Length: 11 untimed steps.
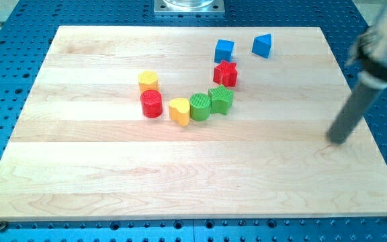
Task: Move your arm above the green circle
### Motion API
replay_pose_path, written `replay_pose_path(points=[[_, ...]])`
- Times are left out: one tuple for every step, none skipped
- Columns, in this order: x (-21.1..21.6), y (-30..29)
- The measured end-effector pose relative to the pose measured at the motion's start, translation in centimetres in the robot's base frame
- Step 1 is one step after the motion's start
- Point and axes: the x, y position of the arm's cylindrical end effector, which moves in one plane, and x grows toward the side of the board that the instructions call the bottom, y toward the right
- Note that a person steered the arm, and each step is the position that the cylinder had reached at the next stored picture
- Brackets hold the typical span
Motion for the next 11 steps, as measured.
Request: replay_pose_path(points=[[2.0, -17.3], [-1.2, -31.2], [-9.5, -33.5], [-18.4, -33.8], [-22.8, -31.9], [-22.8, -25.1], [-19.5, -23.7], [-14.6, -23.5], [-14.5, -19.1], [-13.8, -18.1], [-13.6, -18.0]])
